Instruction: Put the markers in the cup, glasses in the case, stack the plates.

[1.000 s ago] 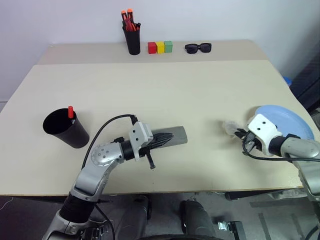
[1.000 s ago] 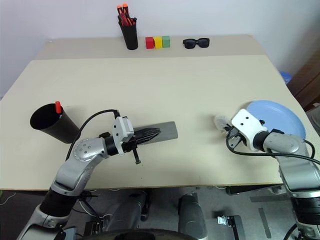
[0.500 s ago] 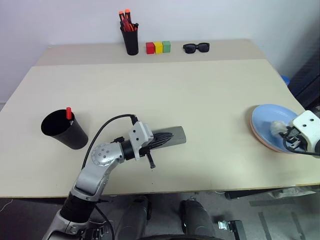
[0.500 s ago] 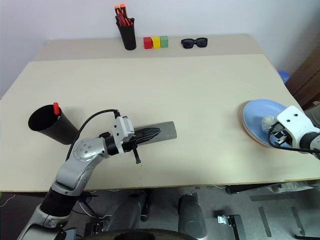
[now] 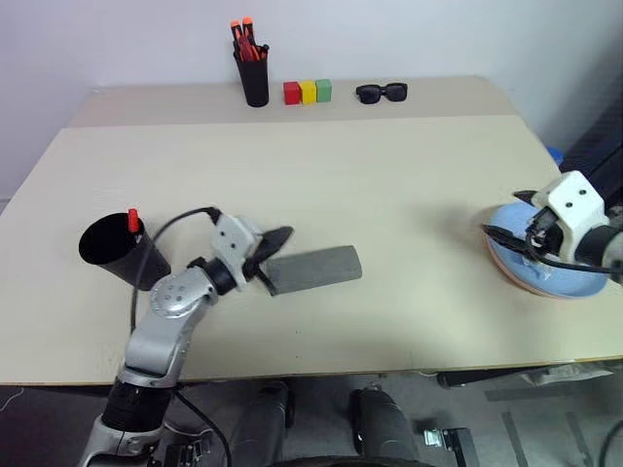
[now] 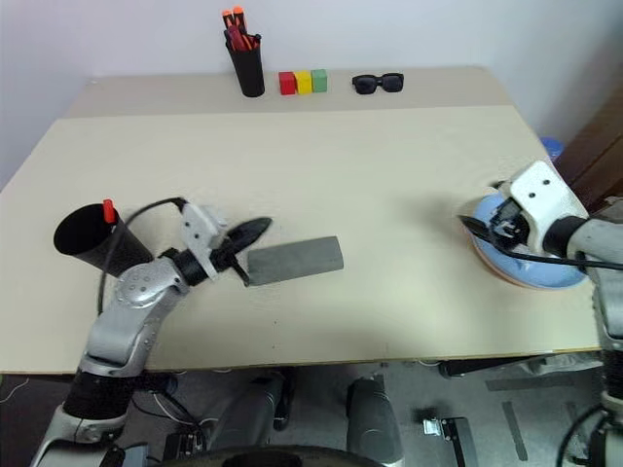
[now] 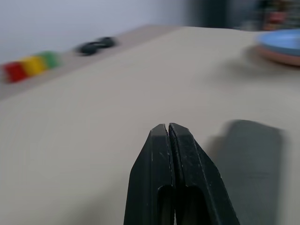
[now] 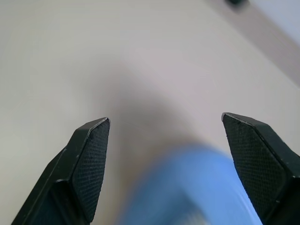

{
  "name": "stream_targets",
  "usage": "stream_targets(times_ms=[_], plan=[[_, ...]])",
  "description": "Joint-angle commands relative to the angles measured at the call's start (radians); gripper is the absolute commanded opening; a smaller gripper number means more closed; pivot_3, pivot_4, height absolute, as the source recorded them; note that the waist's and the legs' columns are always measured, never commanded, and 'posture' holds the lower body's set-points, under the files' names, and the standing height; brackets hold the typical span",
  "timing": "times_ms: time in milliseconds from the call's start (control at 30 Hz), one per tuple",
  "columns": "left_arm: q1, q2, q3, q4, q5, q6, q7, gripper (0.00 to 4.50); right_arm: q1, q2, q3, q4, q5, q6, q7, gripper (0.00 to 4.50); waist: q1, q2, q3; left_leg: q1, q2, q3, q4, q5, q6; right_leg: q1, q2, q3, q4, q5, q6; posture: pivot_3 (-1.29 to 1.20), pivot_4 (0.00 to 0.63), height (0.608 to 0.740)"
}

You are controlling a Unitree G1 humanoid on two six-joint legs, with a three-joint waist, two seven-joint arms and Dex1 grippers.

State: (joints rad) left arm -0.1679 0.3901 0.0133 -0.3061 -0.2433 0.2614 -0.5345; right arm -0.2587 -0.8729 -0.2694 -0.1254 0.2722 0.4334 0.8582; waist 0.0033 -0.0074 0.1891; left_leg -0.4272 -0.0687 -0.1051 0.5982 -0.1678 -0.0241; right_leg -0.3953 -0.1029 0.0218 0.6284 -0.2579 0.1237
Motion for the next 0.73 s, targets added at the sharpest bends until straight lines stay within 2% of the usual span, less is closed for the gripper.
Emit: stream_targets(times_ms=[33,267,467,733], plan=[[0.035,0.008,0.057,-0.054,0.027,0.001,0.066,0.00,-0.038,0.054,0.041,-0.058,0.081,0.027,0.021,3.87,0.003,0.000,0.000,0.000,0.000,0.000,0.000,0.000,0.000,0.000,0.000,0.000,0.000,0.000,0.000,0.00,0.150,0.740],[0.124,0.022,0.064,-0.115,0.065,0.019,0.116,0.00,-0.128,0.136,0.146,0.061,0.070,-0.020,0.040,3.87,0.009,-0.001,0.000,-0.001,-0.002,-0.001,0.000,0.000,-0.001,0.000,-0.001,0.000,-0.001,0.000,0.000,0.00,0.150,0.740],[0.118,0.020,0.048,-0.141,0.079,0.065,0.146,0.00,-0.214,0.158,0.192,0.173,0.038,-0.081,0.057,3.87,0.007,-0.001,0.000,-0.001,-0.002,-0.001,0.000,0.000,-0.001,-0.001,-0.001,0.000,0.000,0.000,0.000,0.00,0.150,0.740],[0.138,0.022,0.055,-0.166,0.075,0.092,0.153,0.00,-0.209,0.177,0.214,0.180,0.027,-0.098,0.054,3.87,0.008,-0.001,0.000,-0.001,-0.002,0.000,-0.001,0.000,0.000,-0.001,-0.001,0.000,0.000,0.000,0.000,0.00,0.150,0.740]])
